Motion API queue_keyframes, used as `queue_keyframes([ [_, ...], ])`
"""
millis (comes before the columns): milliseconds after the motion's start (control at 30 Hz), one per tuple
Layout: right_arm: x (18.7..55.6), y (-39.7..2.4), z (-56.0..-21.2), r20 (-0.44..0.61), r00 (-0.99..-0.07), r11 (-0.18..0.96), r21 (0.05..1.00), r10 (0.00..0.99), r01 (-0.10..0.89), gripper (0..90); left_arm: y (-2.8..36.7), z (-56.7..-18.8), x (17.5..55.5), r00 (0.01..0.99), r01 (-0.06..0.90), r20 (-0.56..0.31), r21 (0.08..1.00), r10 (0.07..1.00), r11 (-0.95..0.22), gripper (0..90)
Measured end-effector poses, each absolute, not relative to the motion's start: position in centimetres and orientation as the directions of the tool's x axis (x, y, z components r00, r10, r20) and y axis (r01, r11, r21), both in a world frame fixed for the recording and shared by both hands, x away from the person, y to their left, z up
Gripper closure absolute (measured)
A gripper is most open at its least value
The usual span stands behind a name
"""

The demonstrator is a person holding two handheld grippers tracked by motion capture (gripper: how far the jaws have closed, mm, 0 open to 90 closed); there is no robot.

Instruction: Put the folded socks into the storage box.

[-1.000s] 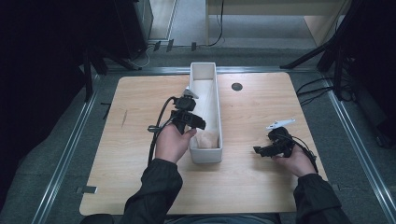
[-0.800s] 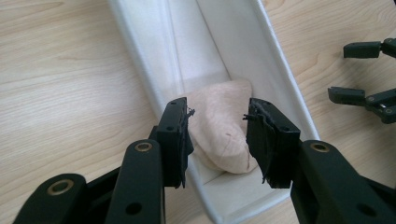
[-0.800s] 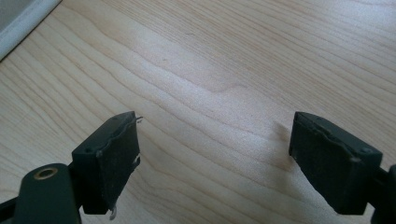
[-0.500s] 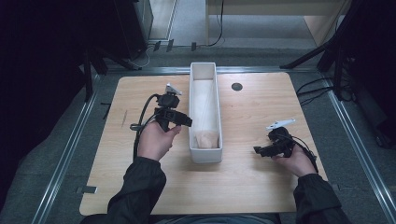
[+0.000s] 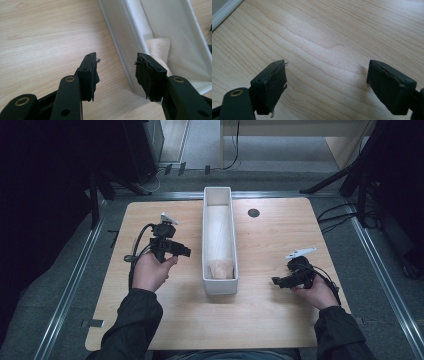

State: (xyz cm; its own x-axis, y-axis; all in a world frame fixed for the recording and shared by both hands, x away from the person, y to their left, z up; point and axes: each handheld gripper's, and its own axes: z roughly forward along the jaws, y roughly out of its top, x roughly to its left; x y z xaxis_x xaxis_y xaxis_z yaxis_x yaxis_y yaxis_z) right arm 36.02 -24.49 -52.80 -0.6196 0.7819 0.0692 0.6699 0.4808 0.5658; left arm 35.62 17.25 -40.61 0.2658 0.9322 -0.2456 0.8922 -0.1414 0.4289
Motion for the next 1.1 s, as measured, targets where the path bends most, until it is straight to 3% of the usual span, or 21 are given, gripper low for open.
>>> queue_keyframes([
  [1100,35.8,-24.6,-52.8,0.074,-0.622,0.484,0.560,0.780,0.673,16.0,24.7,-47.0,36.4,0.290,0.845,-0.215,0.516,0.933,-0.143,42.2],
])
